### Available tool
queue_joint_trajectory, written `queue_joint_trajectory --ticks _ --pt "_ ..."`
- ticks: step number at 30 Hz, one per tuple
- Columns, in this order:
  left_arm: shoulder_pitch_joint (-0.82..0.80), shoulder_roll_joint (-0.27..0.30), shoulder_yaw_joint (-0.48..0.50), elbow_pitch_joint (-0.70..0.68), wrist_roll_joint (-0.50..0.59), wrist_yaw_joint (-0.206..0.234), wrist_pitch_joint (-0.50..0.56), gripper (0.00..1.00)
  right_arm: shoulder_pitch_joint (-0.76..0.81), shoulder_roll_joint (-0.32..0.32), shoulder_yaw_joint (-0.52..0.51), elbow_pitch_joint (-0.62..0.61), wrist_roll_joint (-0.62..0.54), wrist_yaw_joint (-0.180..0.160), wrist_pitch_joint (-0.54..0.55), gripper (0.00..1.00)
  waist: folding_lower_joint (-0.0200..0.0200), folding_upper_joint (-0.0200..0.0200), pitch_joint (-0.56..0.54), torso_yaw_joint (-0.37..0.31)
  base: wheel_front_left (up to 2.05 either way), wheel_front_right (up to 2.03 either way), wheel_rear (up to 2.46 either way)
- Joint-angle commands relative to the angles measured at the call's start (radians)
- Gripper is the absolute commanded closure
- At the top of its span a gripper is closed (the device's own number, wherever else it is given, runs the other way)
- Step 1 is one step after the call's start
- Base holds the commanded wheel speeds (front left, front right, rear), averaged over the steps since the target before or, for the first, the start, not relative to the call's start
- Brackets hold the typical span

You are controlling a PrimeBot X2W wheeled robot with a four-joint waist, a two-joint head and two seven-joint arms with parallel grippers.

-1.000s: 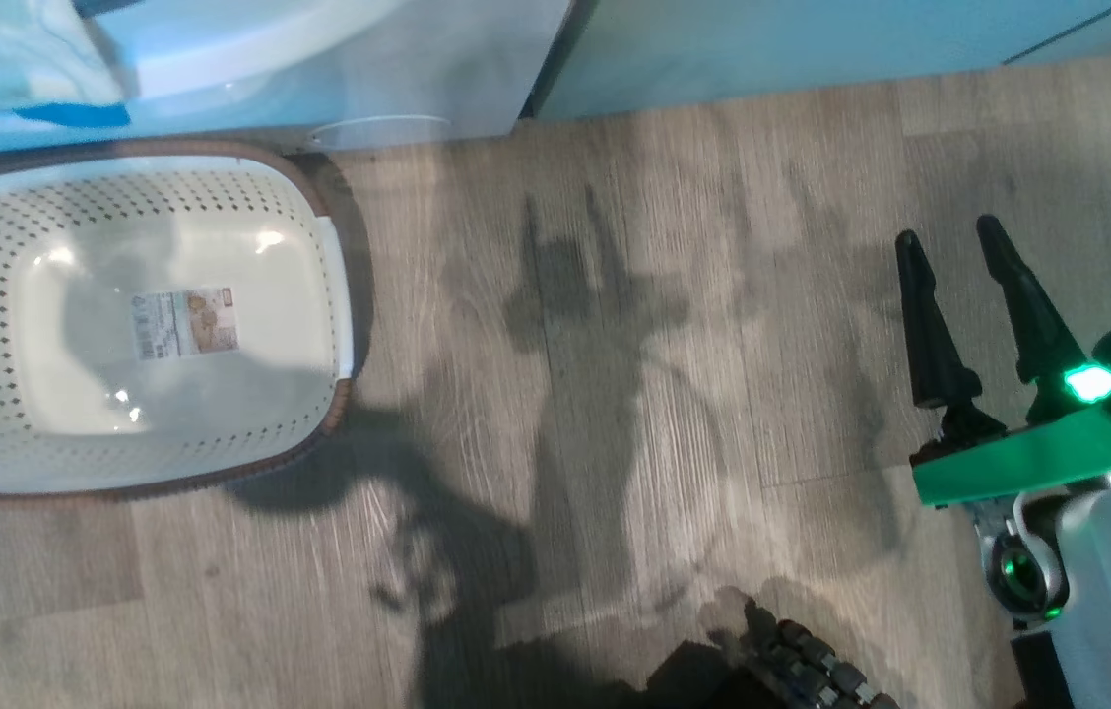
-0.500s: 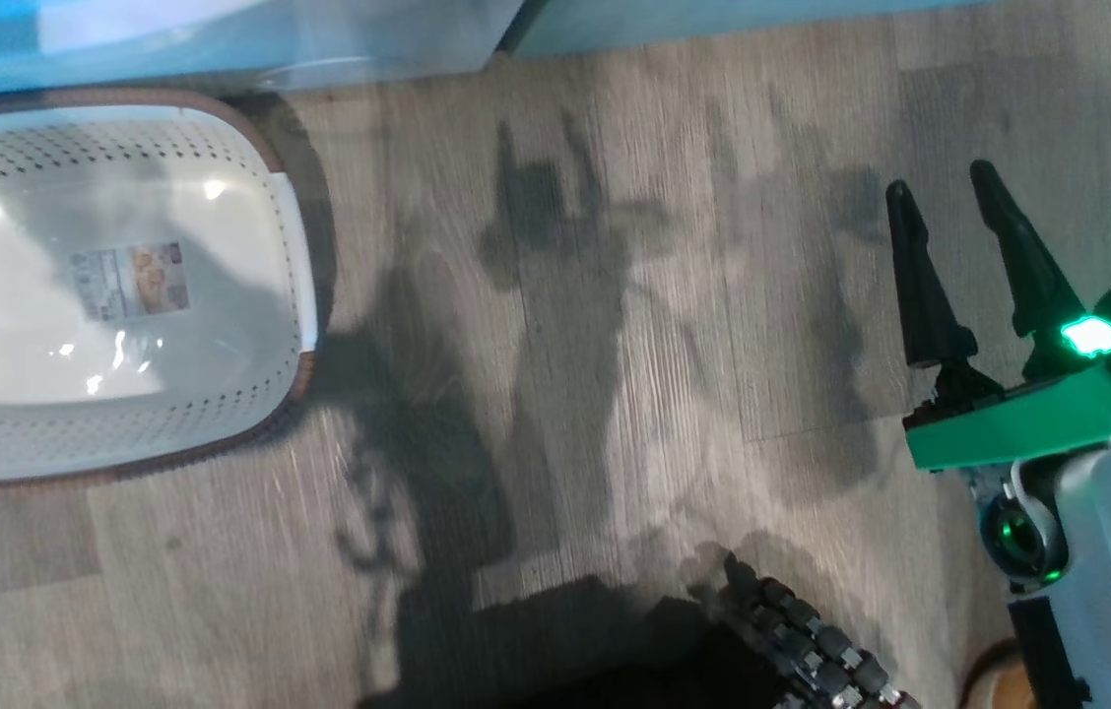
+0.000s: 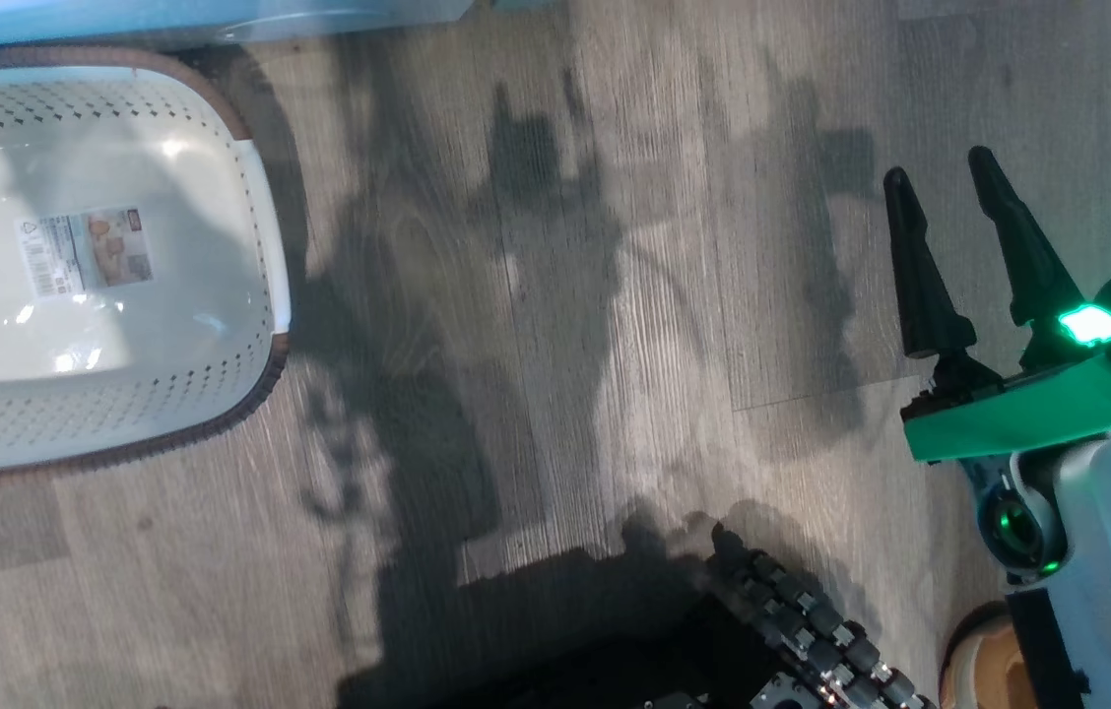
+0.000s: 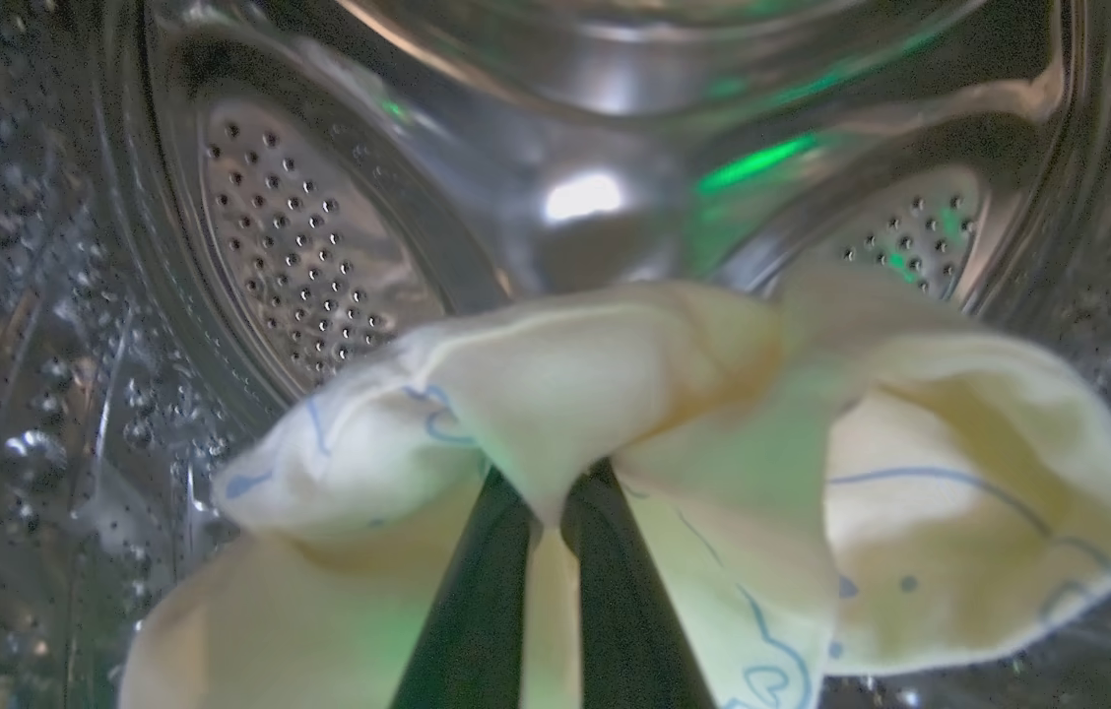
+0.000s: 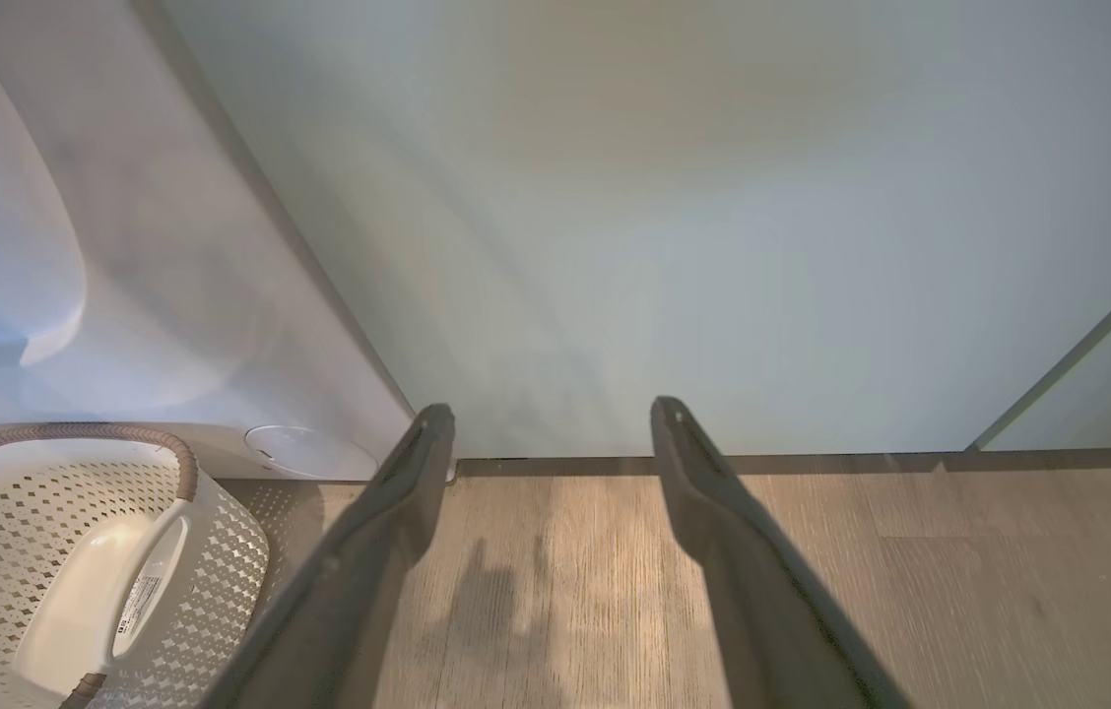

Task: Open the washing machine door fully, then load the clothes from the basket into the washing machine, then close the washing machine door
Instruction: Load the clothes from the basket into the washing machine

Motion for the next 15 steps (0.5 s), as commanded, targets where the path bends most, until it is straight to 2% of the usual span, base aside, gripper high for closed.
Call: queue_joint_trajectory --ticks 1,10,15 --pt "-0.038 0.034 0.014 -0.043 0.010 0.004 -0.007 1.00 0.004 -0.002 0.016 -0.027 0.004 0.002 -0.006 0.00 -0.0001 0.0000 0.003 0.000 0.00 0.00 0.00" --pt "-0.019 0.022 0.135 -0.227 0.018 0.019 -0.010 1.00 -0.008 -0.001 0.027 -0.024 0.015 0.002 -0.006 0.00 -0.0001 0.0000 0.030 0.002 0.00 0.00 0.00" --pt "0.017 0.016 0.161 -0.197 0.028 -0.005 -0.011 1.00 -0.012 -0.001 0.026 -0.021 0.015 0.002 -0.006 0.00 -0.0001 0.0000 0.031 0.006 0.00 0.00 0.00"
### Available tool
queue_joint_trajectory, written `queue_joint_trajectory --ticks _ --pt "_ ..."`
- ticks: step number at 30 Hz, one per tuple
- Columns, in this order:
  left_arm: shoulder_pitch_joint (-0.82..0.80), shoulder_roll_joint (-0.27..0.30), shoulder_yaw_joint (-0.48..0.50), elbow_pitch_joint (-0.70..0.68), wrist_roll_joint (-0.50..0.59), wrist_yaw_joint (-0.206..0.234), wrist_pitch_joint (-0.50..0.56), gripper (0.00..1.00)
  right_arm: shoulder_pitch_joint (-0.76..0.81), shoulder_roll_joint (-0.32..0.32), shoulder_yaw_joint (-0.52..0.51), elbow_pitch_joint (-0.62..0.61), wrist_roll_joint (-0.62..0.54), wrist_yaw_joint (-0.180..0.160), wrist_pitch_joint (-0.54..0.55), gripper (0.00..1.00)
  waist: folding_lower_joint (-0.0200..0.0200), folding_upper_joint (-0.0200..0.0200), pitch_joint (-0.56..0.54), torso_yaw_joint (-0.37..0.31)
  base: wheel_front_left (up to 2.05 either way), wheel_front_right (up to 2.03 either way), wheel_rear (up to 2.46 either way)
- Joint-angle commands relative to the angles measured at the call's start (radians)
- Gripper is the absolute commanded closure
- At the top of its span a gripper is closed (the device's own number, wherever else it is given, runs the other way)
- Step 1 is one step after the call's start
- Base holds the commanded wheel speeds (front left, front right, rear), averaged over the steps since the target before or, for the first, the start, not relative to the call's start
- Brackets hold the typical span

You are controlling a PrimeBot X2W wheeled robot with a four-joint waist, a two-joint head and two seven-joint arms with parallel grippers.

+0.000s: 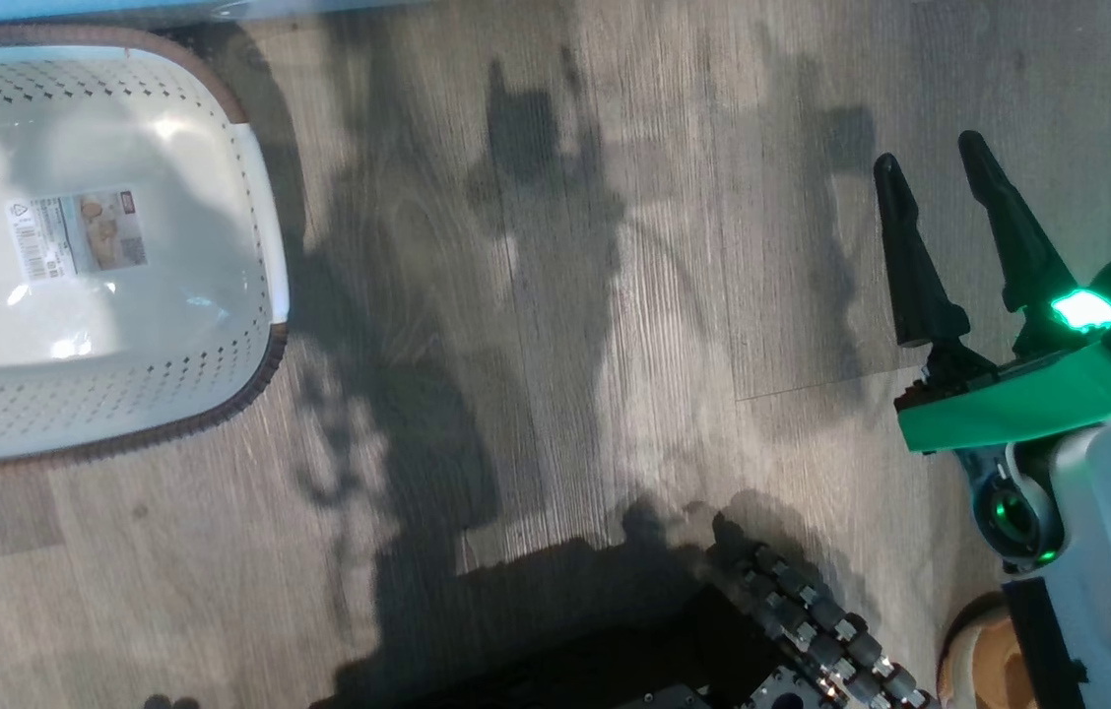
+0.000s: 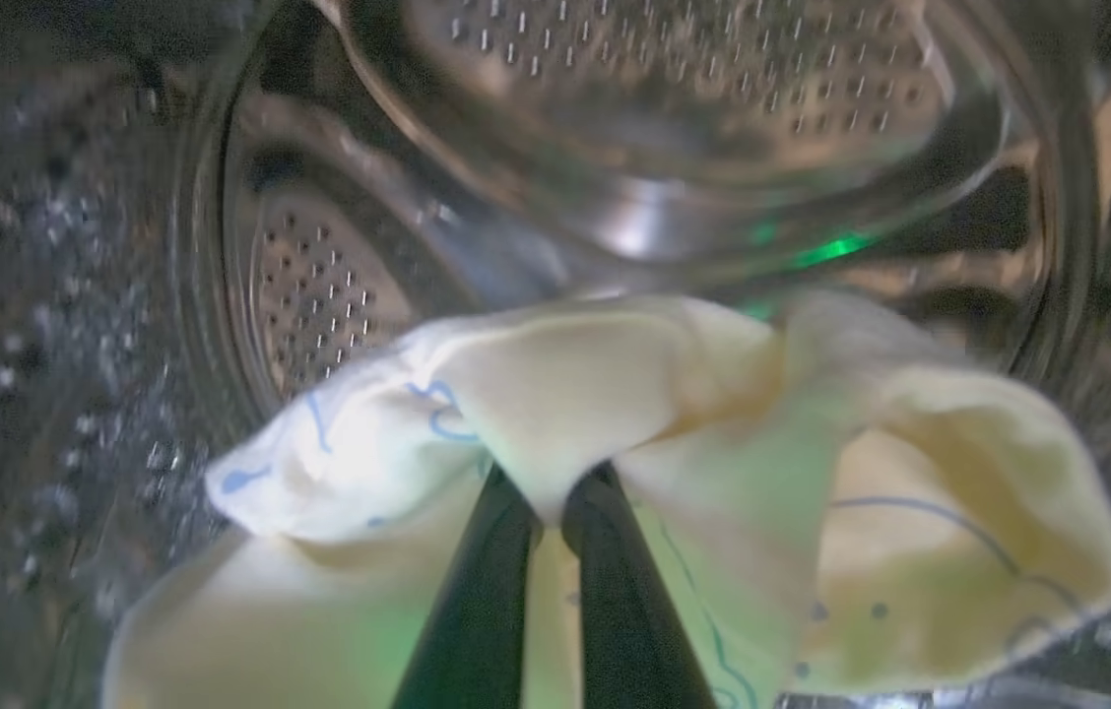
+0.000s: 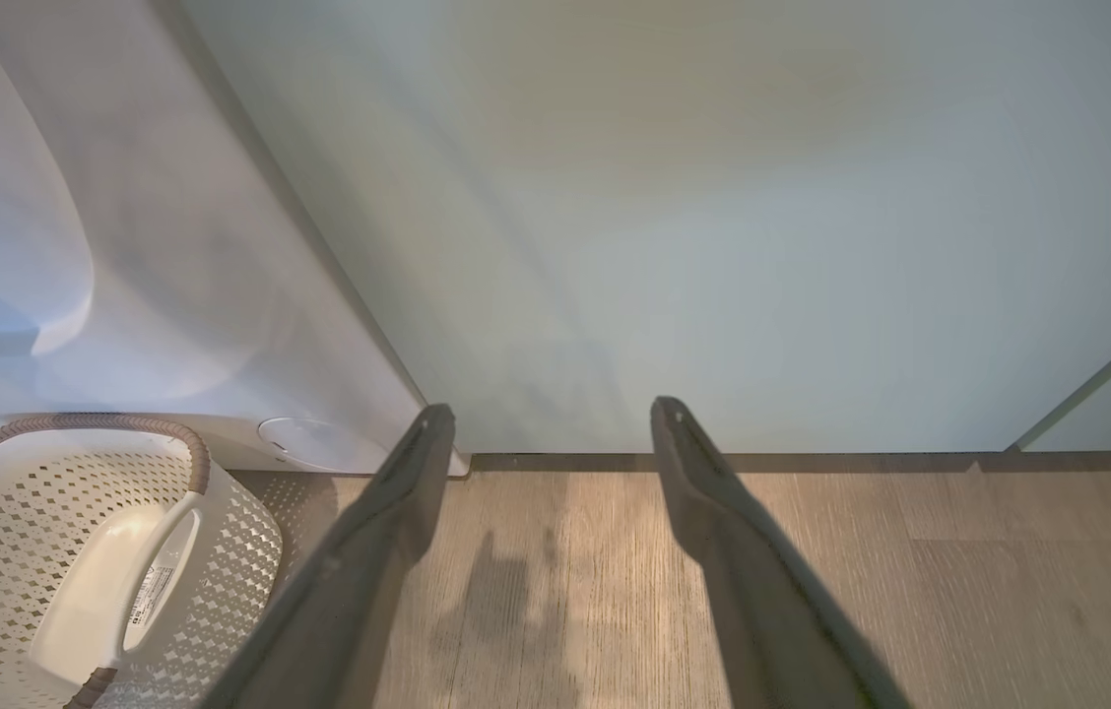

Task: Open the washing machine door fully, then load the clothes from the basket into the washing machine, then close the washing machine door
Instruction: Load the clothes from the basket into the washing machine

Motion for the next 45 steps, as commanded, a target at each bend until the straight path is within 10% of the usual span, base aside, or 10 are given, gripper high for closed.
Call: queue_joint_trajectory --ticks 1,8,11,13,26,45 --pt "0.010 0.034 0.004 -0.018 0.014 -0.007 -0.002 1.00 0.012 -0.001 0.010 -0.023 0.005 0.002 -0.006 0.00 0.0000 0.0000 0.000 0.001 0.00 0.00 0.00" --pt "0.023 0.020 -0.052 0.155 0.016 -0.044 0.011 1.00 0.013 -0.001 0.008 -0.019 0.001 0.002 -0.006 0.00 0.0000 0.0000 -0.007 0.006 0.00 0.00 0.00" --pt "0.015 0.010 -0.082 0.222 0.002 -0.052 0.045 0.56 0.016 -0.001 0.005 -0.017 -0.002 0.002 -0.006 0.00 0.0000 0.0000 -0.013 0.010 0.00 0.00 0.00" --pt "0.013 0.003 -0.097 0.260 -0.012 -0.054 0.068 0.00 0.018 -0.001 0.003 -0.015 -0.004 0.002 -0.006 0.00 0.0000 0.0000 -0.019 0.012 0.00 0.00 0.00" --pt "0.161 -0.015 -0.242 0.269 -0.193 -0.055 0.187 0.00 0.063 -0.003 -0.009 0.004 -0.016 0.002 -0.006 0.00 0.0000 0.0000 -0.145 0.041 0.00 0.00 0.00" --pt "0.624 -0.012 -0.369 0.186 -0.400 -0.055 0.070 0.00 0.202 -0.041 -0.061 0.032 -0.033 0.002 -0.006 0.00 0.0000 0.0000 -0.454 0.105 0.00 0.00 0.00"
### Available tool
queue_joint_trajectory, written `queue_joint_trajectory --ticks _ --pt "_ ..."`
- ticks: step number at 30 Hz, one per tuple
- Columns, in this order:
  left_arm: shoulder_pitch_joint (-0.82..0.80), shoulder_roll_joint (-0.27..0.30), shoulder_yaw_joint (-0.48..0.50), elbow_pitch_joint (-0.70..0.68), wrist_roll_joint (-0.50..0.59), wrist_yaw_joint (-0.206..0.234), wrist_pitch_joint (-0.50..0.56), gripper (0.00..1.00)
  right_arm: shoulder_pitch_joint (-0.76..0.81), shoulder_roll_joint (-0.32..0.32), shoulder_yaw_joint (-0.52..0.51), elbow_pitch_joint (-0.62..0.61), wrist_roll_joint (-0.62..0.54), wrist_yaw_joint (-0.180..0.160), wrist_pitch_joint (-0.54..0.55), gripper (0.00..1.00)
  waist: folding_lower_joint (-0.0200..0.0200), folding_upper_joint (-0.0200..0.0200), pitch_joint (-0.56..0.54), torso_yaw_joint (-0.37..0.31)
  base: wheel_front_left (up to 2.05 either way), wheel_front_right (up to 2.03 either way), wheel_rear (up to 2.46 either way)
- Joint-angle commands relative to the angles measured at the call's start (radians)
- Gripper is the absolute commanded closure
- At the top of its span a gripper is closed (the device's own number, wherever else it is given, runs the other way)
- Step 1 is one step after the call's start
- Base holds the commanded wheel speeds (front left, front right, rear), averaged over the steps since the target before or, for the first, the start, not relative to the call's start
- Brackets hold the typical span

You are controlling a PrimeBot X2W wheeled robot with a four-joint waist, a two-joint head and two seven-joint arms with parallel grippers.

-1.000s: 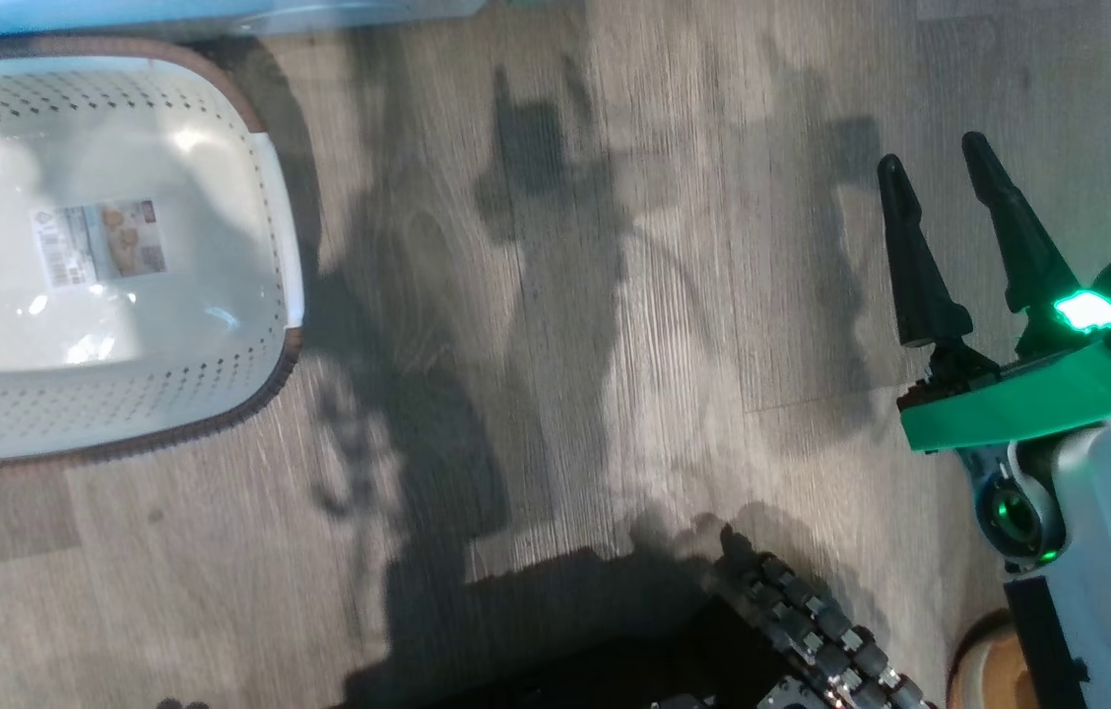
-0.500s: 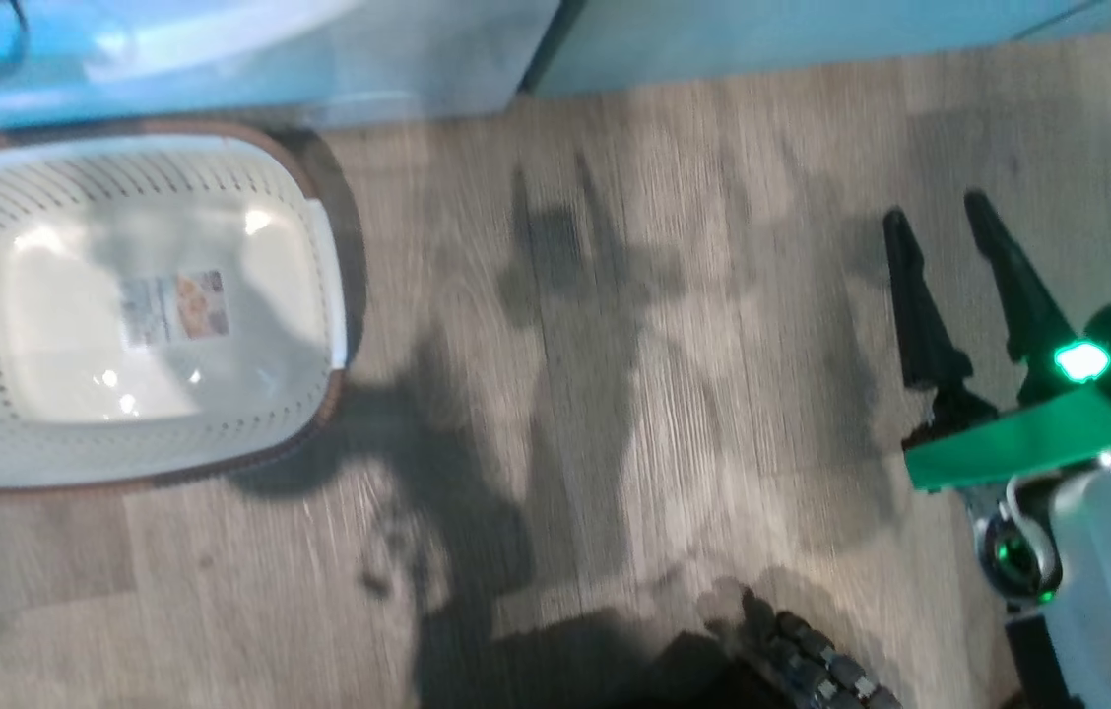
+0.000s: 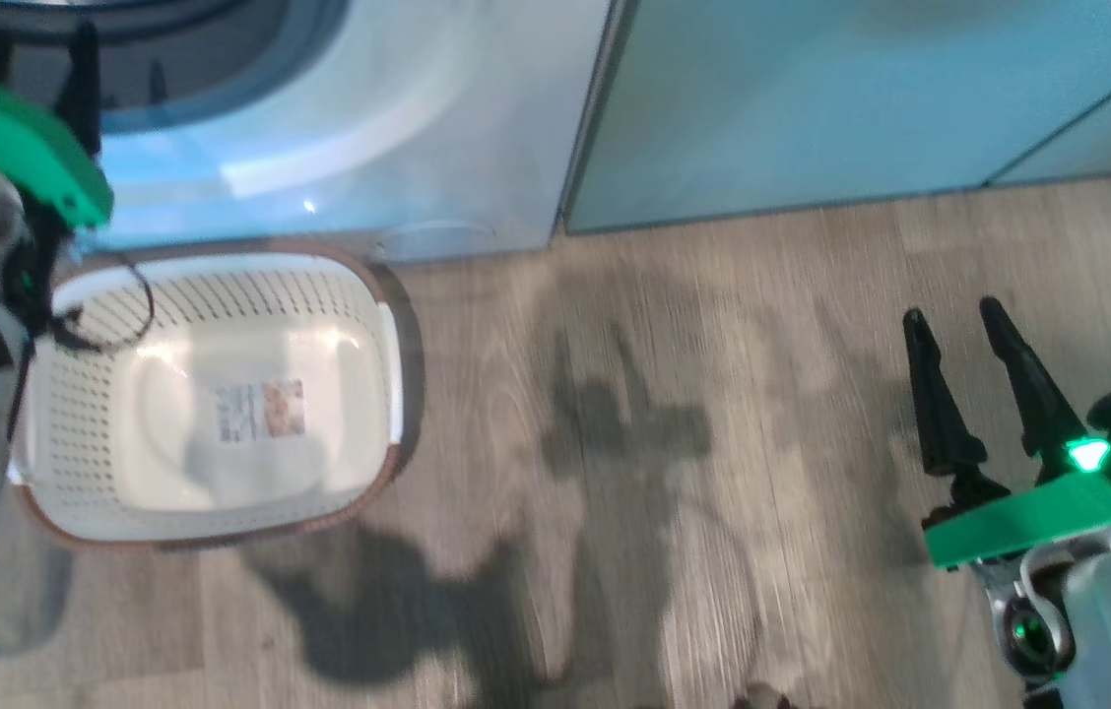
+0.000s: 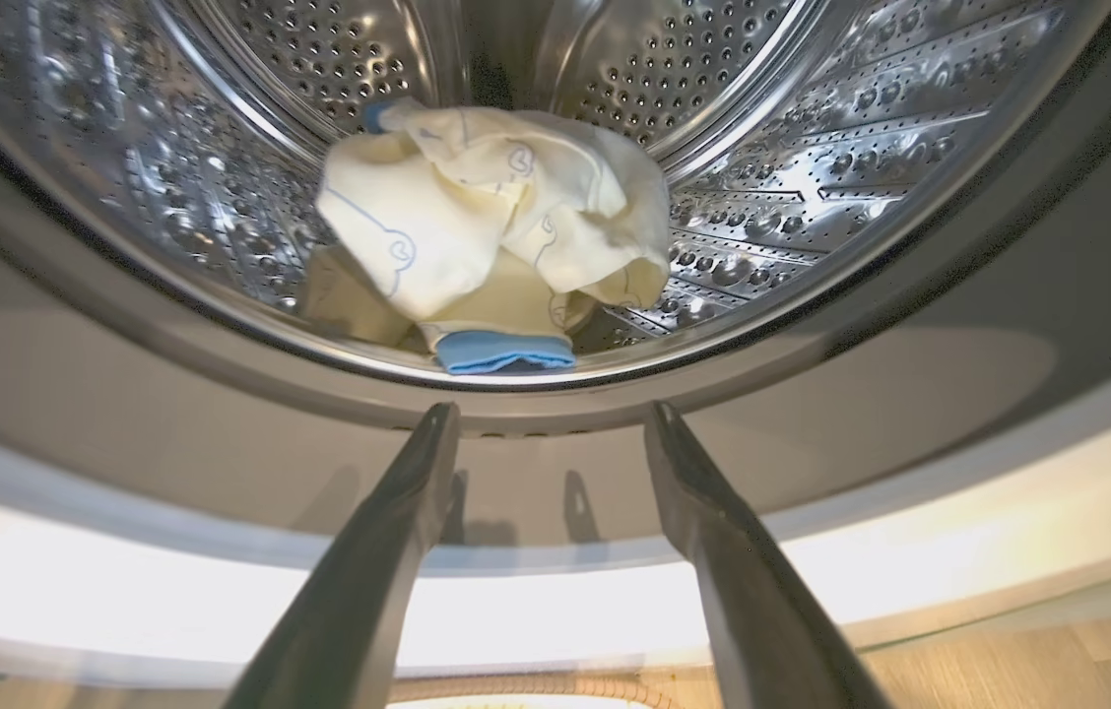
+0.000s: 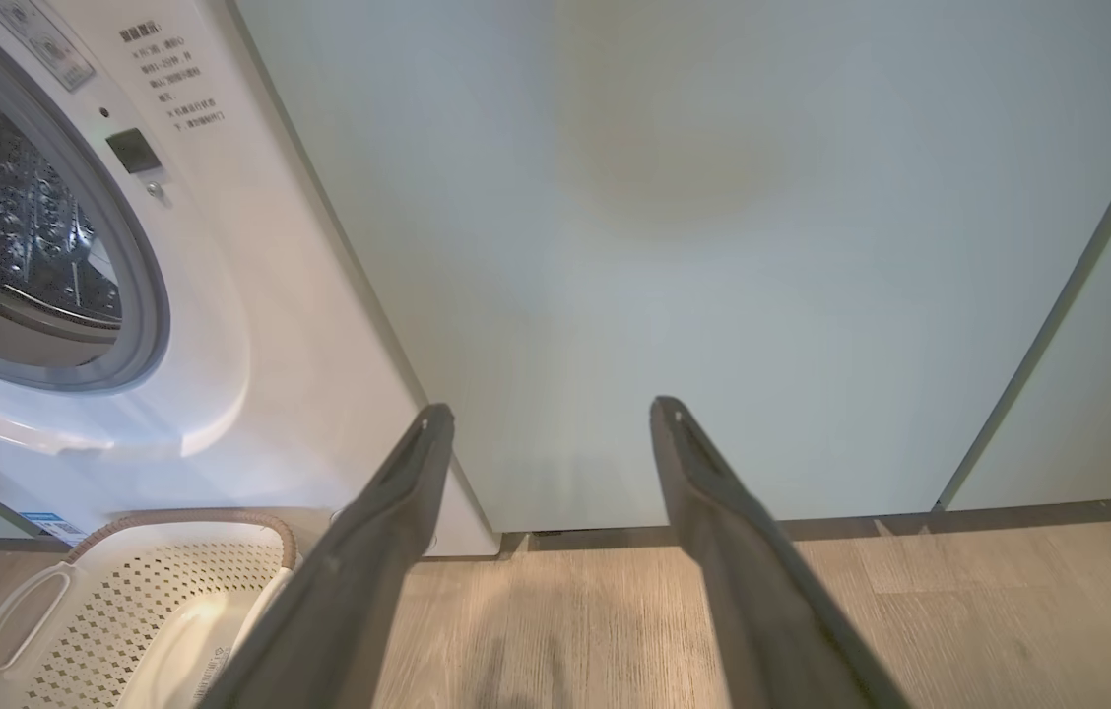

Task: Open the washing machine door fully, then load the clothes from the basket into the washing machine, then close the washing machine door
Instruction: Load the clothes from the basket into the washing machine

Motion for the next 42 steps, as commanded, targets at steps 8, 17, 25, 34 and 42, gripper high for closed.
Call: queue_joint_trajectory --ticks 8,17,25,34,42 --pt "0.138 0.011 0.028 -0.019 -0.012 0.003 -0.073 0.00 0.056 -0.031 -0.026 -0.021 -0.016 0.002 -0.006 0.00 0.0002 -0.0001 -0.126 0.062 0.00 0.00 0.00" --pt "0.355 -0.006 0.148 -0.215 0.059 0.057 -0.084 0.00 0.109 -0.035 -0.044 -0.019 -0.020 0.002 -0.006 0.00 0.0002 -0.0001 -0.214 0.099 0.00 0.00 0.00" --pt "0.622 -0.047 0.336 -0.444 0.165 0.080 -0.085 0.00 0.160 -0.030 -0.068 -0.027 -0.029 0.002 -0.006 0.00 0.0002 -0.0001 -0.284 0.115 0.00 0.00 0.00" --pt "0.811 -0.120 0.469 -0.604 0.254 0.058 -0.085 0.00 0.211 -0.026 -0.111 -0.035 -0.048 0.002 -0.006 0.00 0.0002 -0.0001 -0.356 0.139 0.00 0.00 0.00" --pt "0.903 -0.181 0.531 -0.661 0.308 0.023 -0.085 0.00 0.240 -0.038 -0.093 -0.034 -0.045 0.002 -0.006 0.00 0.0002 -0.0001 -0.405 0.167 0.00 0.00 0.00"
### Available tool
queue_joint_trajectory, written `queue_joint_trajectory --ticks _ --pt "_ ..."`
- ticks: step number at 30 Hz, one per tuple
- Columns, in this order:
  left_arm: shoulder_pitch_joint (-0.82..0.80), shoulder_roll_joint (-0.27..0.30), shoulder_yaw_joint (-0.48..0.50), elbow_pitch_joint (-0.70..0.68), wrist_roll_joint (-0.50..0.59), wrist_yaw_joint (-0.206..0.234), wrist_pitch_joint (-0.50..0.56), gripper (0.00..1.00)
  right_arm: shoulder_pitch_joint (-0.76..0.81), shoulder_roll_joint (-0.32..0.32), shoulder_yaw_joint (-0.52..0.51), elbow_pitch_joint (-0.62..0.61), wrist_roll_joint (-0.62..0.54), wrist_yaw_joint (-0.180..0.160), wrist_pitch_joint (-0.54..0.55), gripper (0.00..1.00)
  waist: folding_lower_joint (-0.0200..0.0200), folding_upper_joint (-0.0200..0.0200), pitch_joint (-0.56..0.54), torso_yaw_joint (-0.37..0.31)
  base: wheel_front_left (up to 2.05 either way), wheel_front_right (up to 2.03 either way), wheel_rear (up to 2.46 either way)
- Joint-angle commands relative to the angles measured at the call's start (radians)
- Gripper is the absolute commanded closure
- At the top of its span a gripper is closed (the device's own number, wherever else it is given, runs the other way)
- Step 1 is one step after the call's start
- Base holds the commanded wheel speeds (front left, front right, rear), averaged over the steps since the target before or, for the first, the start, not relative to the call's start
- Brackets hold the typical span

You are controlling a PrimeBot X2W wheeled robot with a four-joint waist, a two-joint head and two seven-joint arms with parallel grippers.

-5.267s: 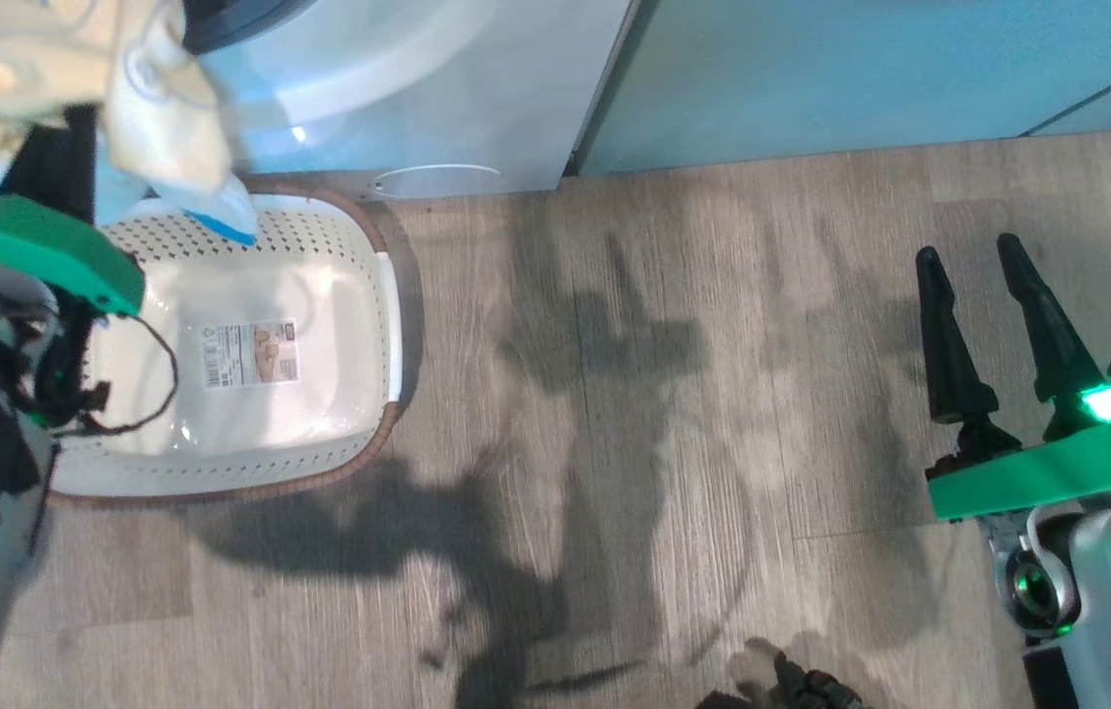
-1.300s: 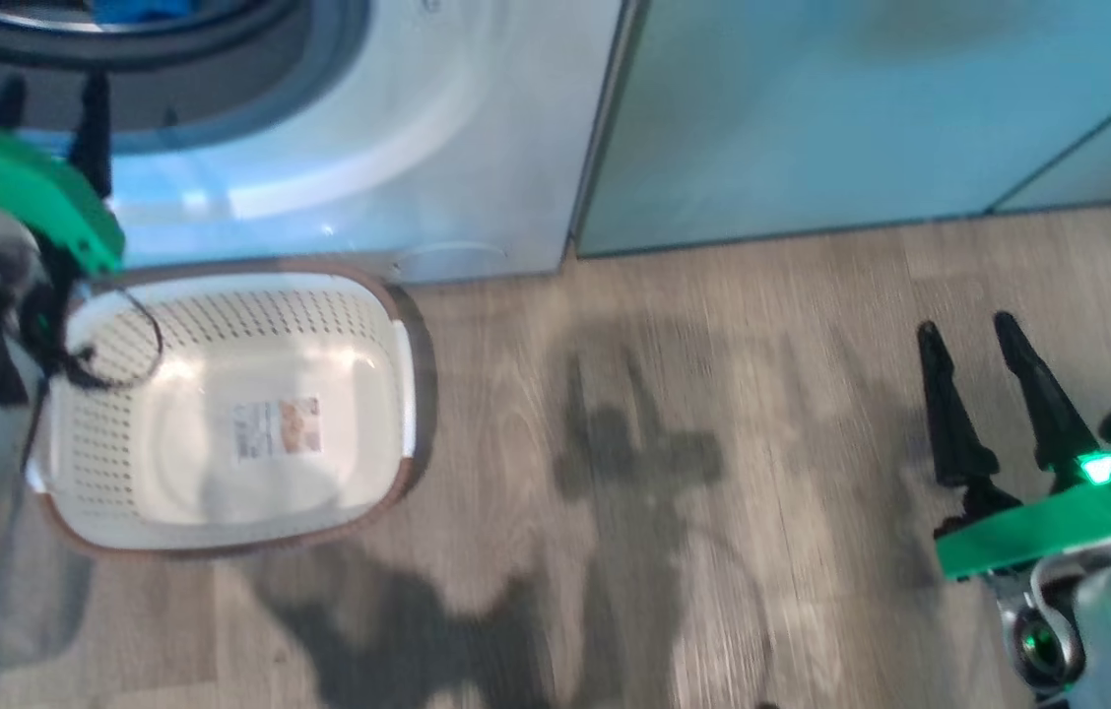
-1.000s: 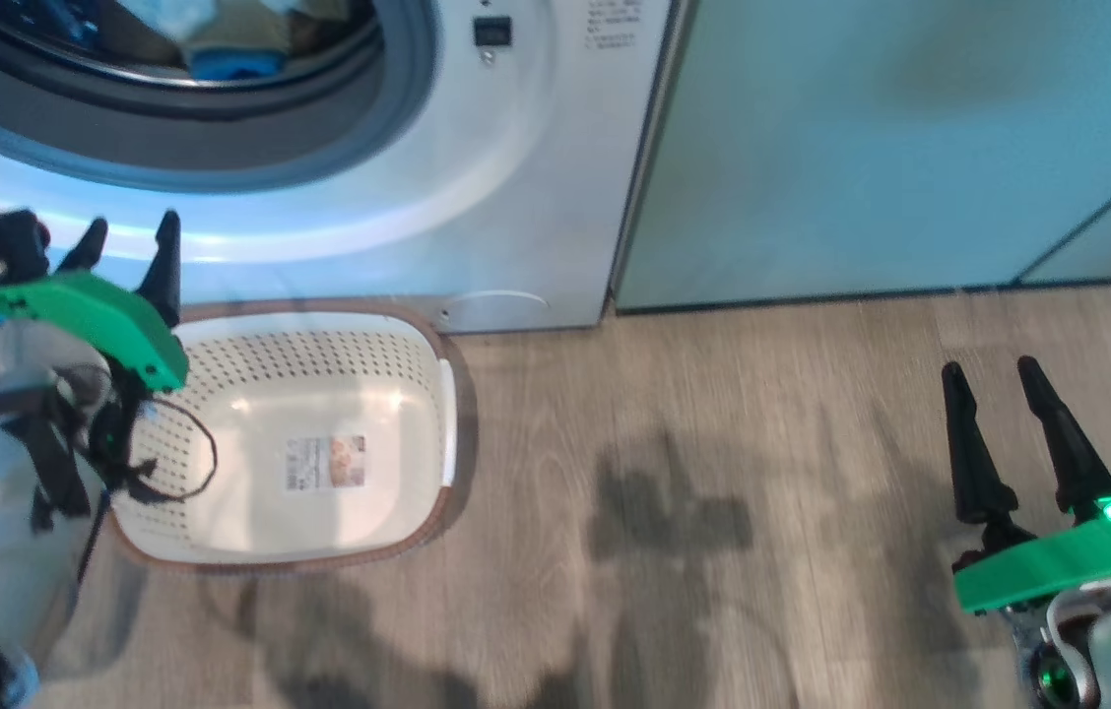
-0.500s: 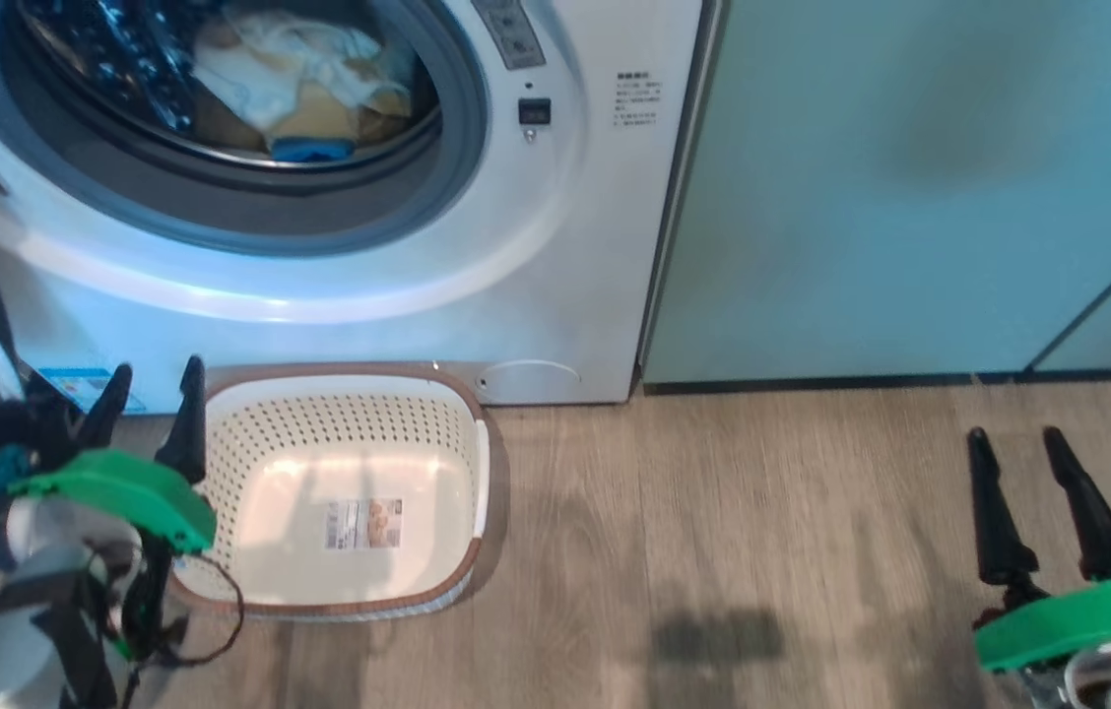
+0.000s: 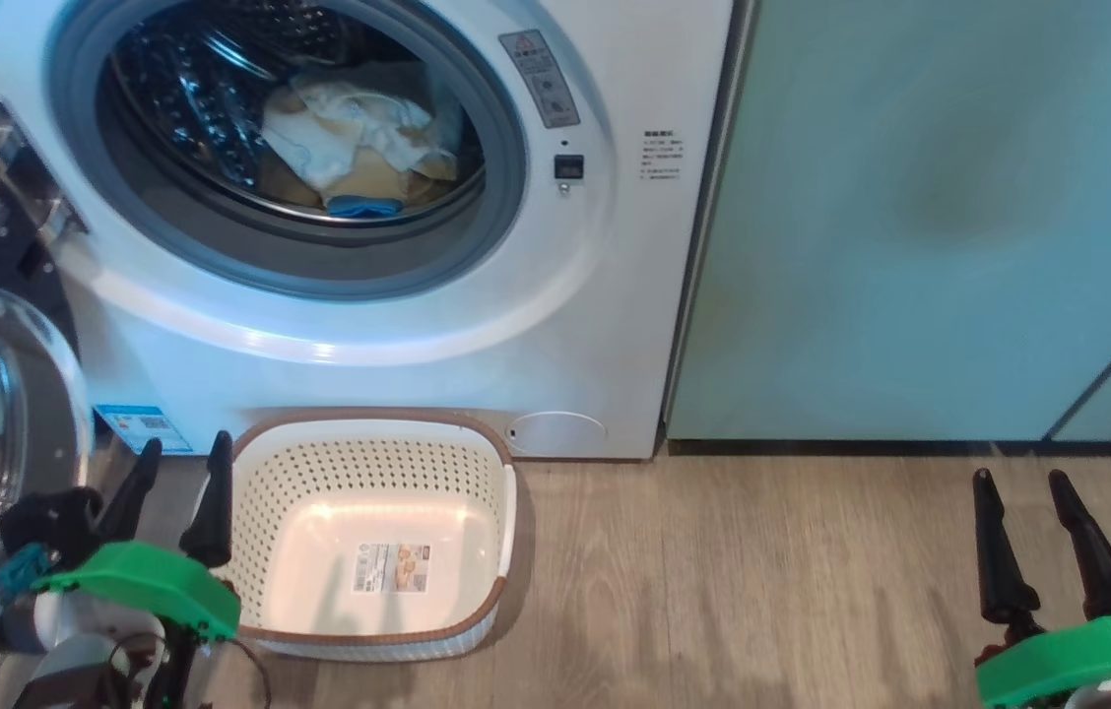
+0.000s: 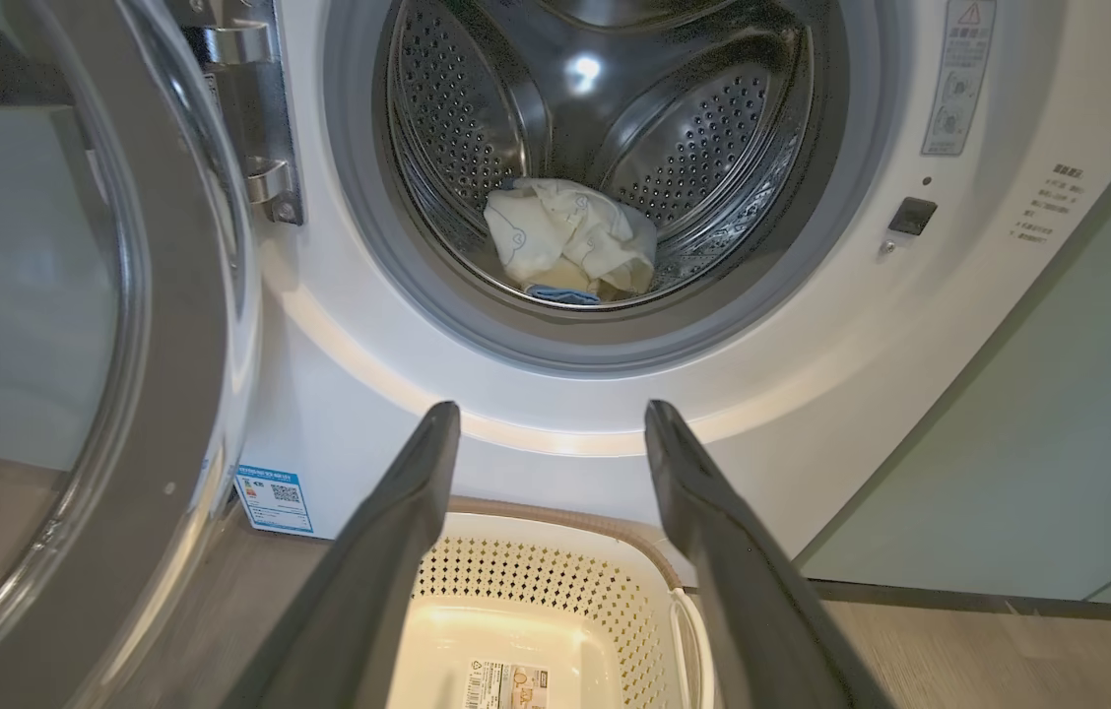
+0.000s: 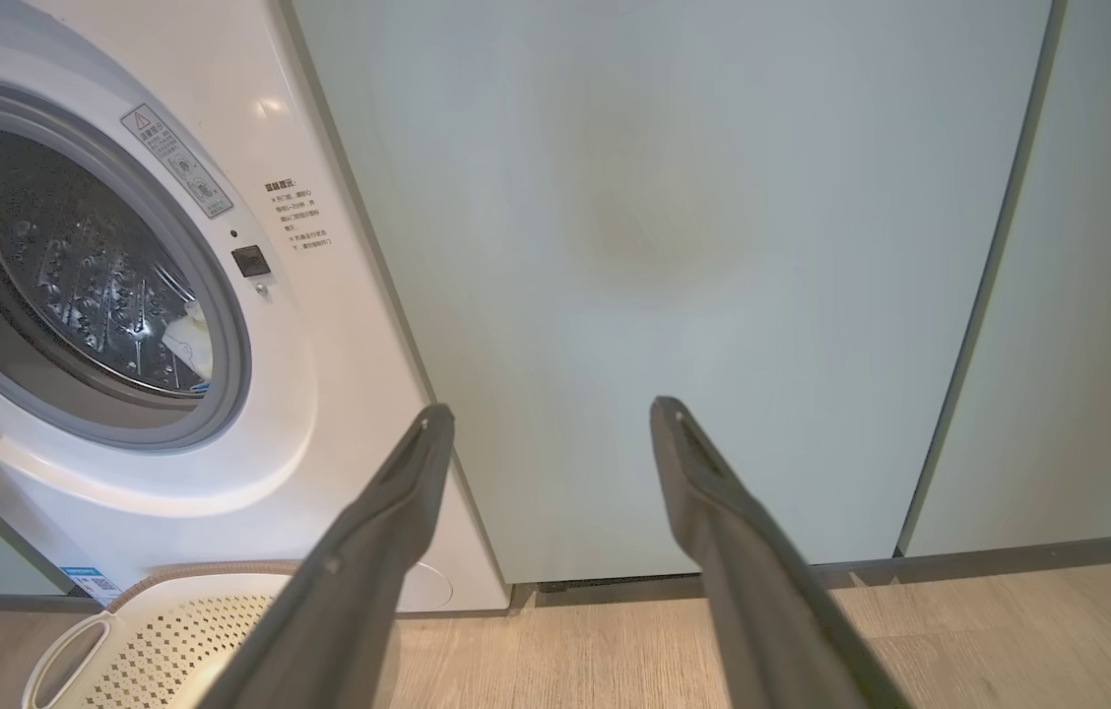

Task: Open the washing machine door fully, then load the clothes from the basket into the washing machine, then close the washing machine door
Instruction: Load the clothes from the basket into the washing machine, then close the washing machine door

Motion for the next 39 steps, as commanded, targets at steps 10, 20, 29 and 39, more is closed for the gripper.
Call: queue_joint_trajectory --ticks 10,20,29,39 --pt "-0.001 -0.005 0.094 -0.032 0.040 -0.021 -0.010 0.00 0.000 -0.029 0.030 -0.029 0.000 0.002 -0.006 0.00 0.0001 -0.0001 -0.032 0.022 0.00 0.00 0.00" --pt "0.003 -0.014 0.082 -0.030 0.052 -0.027 -0.010 0.00 -0.003 -0.034 0.042 -0.028 -0.001 0.002 -0.006 0.00 0.0001 -0.0001 -0.043 0.035 0.00 0.00 0.00" --pt "0.007 0.002 0.068 -0.029 0.033 -0.027 -0.010 0.00 -0.001 -0.033 0.049 -0.026 0.000 0.002 -0.006 0.00 0.0001 -0.0001 -0.044 0.035 0.00 0.00 0.00" --pt "0.003 0.010 0.069 -0.029 0.030 -0.027 -0.010 0.00 0.001 -0.031 0.043 -0.023 0.003 0.002 -0.006 0.00 0.0001 -0.0001 -0.040 0.031 0.00 0.00 0.00"
